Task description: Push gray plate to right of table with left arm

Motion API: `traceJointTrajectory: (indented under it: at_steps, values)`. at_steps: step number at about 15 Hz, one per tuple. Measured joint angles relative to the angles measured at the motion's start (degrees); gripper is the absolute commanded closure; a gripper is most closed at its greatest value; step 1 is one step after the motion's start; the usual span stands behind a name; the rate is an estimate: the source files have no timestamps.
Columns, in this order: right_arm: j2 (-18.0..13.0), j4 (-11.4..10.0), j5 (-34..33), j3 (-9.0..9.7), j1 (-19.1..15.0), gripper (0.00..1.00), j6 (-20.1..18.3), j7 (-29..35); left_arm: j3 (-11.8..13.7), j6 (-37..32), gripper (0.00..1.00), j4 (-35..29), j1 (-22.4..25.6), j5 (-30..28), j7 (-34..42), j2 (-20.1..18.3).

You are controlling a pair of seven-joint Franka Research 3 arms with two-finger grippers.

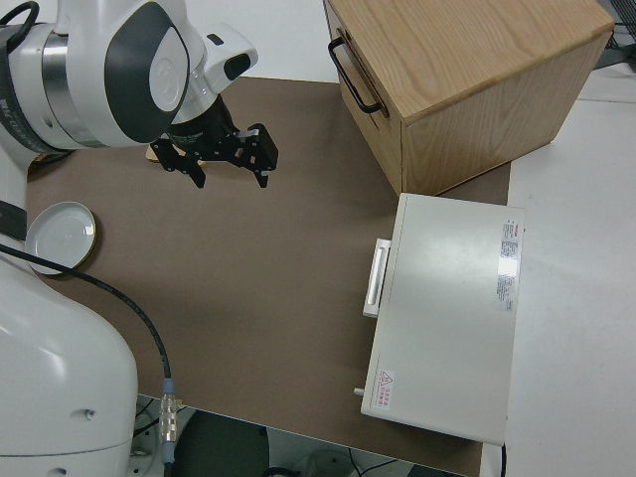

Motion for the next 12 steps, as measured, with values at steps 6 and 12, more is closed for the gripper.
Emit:
traceJointTrajectory:
  at_steps: [6, 12]
  values:
    - [0.0, 0.0, 0.0, 0.00, 0.0, 0.017, 0.0, 0.0, -0.1, -1.1, 0.00, -0.4, 0.0, 0.0, 0.0, 0.0]
    - [0.0, 0.0, 0.0, 0.00, 0.0, 0.017, 0.0, 0.0, -0.3, 2.1, 0.00, -7.2, -0.1, -0.5, 0.0, -2.7]
